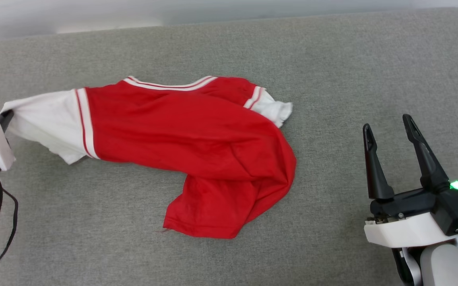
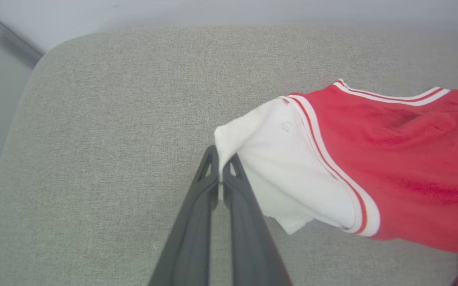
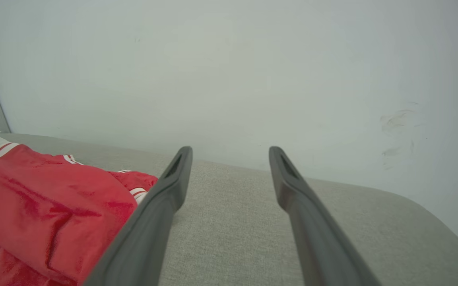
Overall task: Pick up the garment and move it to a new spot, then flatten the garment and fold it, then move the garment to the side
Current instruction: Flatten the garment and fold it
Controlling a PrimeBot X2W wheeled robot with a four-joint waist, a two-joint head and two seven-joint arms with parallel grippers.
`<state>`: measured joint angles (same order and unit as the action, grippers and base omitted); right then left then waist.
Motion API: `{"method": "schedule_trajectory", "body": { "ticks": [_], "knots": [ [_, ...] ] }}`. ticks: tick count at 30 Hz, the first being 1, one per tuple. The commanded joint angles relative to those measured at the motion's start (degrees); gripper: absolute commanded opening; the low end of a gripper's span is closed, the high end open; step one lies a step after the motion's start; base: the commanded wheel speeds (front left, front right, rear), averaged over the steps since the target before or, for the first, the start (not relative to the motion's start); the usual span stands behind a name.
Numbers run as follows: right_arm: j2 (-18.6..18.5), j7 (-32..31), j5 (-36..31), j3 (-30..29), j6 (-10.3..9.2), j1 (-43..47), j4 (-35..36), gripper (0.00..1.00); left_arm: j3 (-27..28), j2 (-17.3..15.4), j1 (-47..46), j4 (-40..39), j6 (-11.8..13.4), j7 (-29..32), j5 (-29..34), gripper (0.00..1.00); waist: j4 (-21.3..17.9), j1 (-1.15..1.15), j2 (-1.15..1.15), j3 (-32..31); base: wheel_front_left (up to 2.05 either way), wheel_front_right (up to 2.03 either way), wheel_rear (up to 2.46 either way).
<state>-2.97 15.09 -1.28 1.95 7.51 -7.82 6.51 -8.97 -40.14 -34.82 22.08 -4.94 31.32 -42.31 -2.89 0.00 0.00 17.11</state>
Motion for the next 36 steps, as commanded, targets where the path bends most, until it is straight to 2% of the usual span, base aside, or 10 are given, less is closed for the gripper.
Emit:
{"method": "schedule_trajectory", "body": {
  "ticks": [1,3,4,5,6,13,20,29,32,36],
  "knots": [
    [0.17,0.12,-0.14,0.01,-0.04,0.59,-0.31,1.00,-0.19,0.09,1.17,0.38,0.02,-1.03,0.50,0.00,0.43,0.00,0.00,-0.34,0.00,0.00,0.00],
    [0.17,0.11,-0.12,0.03,-0.04,0.63,-0.58,1.00,-0.77,0.29,2.22,1.03,-0.31,-2.77,1.18,0.00,0.72,0.00,0.00,-0.58,0.00,0.00,0.00],
    [0.17,0.12,-0.15,0.01,-0.03,0.71,-0.77,1.00,-1.03,0.55,2.72,1.33,-0.45,-3.61,1.38,0.17,0.87,0.00,0.00,-0.69,0.00,0.00,0.00],
    [0.17,0.12,-0.21,-0.07,-0.04,0.88,-0.95,1.00,-1.32,0.55,3.01,1.40,-0.44,-5.09,2.36,0.80,1.04,0.00,0.00,-0.82,0.00,0.00,0.00],
    [0.17,0.12,-0.20,-0.07,-0.03,0.97,-1.15,1.00,-1.68,0.69,3.21,1.50,-0.53,-6.80,3.08,1.00,1.18,0.00,0.00,-0.95,0.00,0.00,0.00],
    [0.16,0.11,-0.56,-0.20,-0.04,1.40,-2.31,1.00,-3.09,5.61,5.51,-0.20,-1.47,-25.32,6.79,1.00,2.11,0.00,0.00,-3.41,0.00,0.00,0.00],
    [0.17,0.12,-0.95,-0.79,-0.03,3.17,-2.59,1.00,-3.81,10.10,13.00,-8.75,-0.96,-43.41,9.51,1.00,3.51,0.00,0.00,-7.41,0.00,0.00,0.00],
    [0.15,0.10,-0.98,-1.02,-0.04,6.04,-4.82,1.00,0.92,17.79,26.54,-23.31,4.10,-46.58,15.23,1.00,6.08,0.00,0.00,-9.94,0.00,0.00,0.00],
    [-0.29,-4.14,0.53,-0.87,-0.03,5.01,-6.57,1.00,1.76,20.96,31.01,-27.11,3.94,-46.49,18.64,1.00,7.13,0.00,0.00,-9.93,0.00,0.00,0.00],
    [-3.96,-15.63,3.83,0.75,-0.05,2.55,-5.43,1.00,2.21,24.35,33.73,-29.63,2.90,-46.51,21.73,1.00,8.88,0.00,0.00,-8.97,0.00,0.00,0.00]
  ]
}}
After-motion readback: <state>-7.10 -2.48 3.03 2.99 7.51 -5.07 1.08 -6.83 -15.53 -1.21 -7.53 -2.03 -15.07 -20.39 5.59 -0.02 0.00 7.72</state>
